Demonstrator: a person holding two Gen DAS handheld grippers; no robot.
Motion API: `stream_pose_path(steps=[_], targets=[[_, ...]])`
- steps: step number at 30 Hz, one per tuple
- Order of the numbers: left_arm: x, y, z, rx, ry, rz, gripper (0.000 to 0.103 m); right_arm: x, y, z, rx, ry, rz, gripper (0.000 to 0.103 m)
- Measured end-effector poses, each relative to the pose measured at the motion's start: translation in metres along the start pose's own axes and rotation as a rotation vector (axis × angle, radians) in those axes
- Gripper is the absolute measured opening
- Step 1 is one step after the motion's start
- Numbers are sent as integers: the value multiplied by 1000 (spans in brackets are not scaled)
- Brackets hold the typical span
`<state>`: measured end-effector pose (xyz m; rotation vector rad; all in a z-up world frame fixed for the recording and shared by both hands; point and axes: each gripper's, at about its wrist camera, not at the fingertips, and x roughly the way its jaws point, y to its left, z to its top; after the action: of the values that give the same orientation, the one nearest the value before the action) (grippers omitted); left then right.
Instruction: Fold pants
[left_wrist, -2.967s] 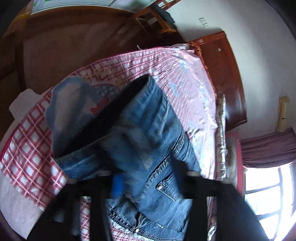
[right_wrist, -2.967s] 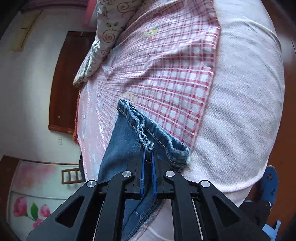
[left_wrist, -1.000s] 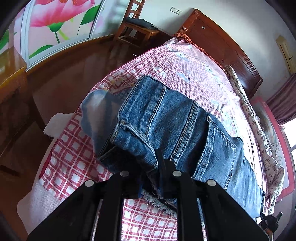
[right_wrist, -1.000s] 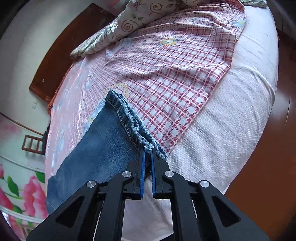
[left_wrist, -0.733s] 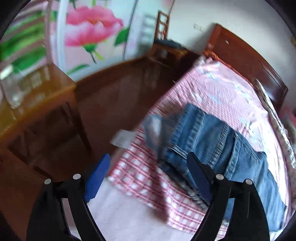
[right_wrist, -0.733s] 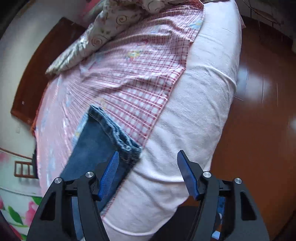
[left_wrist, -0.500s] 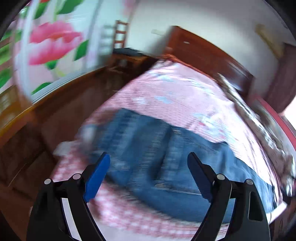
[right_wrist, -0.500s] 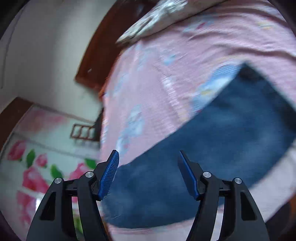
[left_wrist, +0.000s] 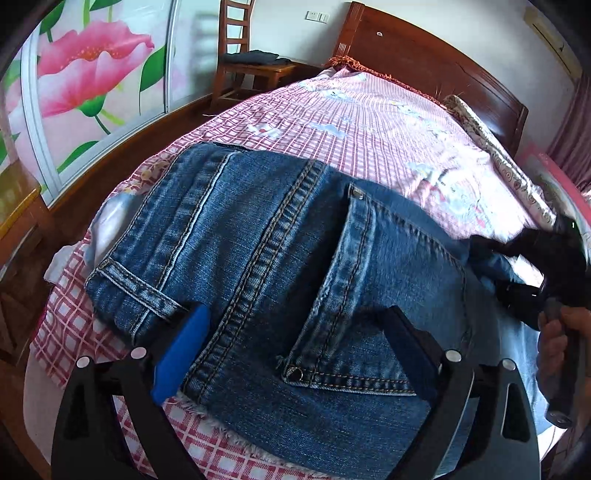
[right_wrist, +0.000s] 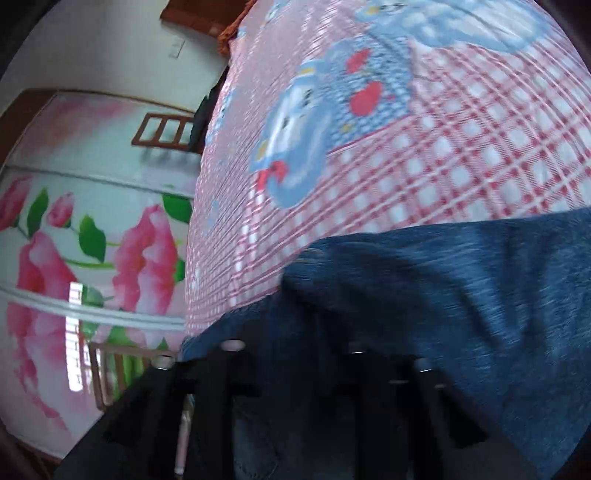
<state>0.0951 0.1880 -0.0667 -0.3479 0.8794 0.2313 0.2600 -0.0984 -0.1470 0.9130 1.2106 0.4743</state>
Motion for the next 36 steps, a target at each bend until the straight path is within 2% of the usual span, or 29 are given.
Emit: stream_pose_path(steps=[1,2,5,7,9,10,11,12,13,15,16,17,18,20,21,23,24,26,28,29,31,32,33,36], targets=[[1,-2,0,15,1,1,98,0,-6,-1,31,-2,44,0],[2,-4,1,38,2,0,99,-1,-2,-2,18,3,40,0],[-6,-19,5,65,16,24,98,-14,19,-5,-58,0,-29,3],[-26,-14,11,-1,-43,25,98,-29,33,-6,-89,-39,45,4],[-38,-22,20,-4,-119,-10,98,-29,45,-3,-97,-31,99,4],[-40,-32,27,15,-143,-51,98,-24,49,-2,-89,-9,118,4],[-37,-46,36,53,-151,-101,98,-20,52,2,-85,-2,116,4],[-32,-57,42,90,-150,-115,98,-12,54,5,-73,9,119,4],[-24,-70,49,144,-143,-128,98,-3,52,6,-45,28,123,4],[-1,-83,60,208,-99,-116,98,11,39,11,19,31,26,4],[15,-83,63,206,-40,-76,98,15,29,16,50,23,-31,0],[33,-76,65,182,39,-54,98,15,18,17,93,27,-23,0],[49,-65,66,148,105,-71,98,15,15,17,131,19,-11,0],[54,-59,65,139,95,-117,99,8,33,13,65,9,-73,1],[57,-64,64,168,98,-101,100,4,46,8,9,9,-49,2],[57,-68,59,198,78,-74,101,-11,54,-9,-19,17,72,2],[56,-64,60,195,63,-85,100,-22,54,-24,-26,27,127,2],[54,-61,58,184,46,-109,100,-39,40,-54,-32,55,167,2],[57,-58,60,186,37,-111,100,-48,13,-73,-12,73,129,2],[58,-59,61,194,37,-103,100,-47,-5,-79,-1,84,51,2],[57,-63,56,216,38,-80,100,-49,-34,-81,80,61,140,0],[55,-64,56,219,41,-78,100,-56,-32,-79,101,44,115,0],[53,-65,56,229,47,-78,100,-64,-23,-78,78,34,104,6],[37,-70,53,269,43,-2,100,-85,0,-88,-43,77,143,7]])
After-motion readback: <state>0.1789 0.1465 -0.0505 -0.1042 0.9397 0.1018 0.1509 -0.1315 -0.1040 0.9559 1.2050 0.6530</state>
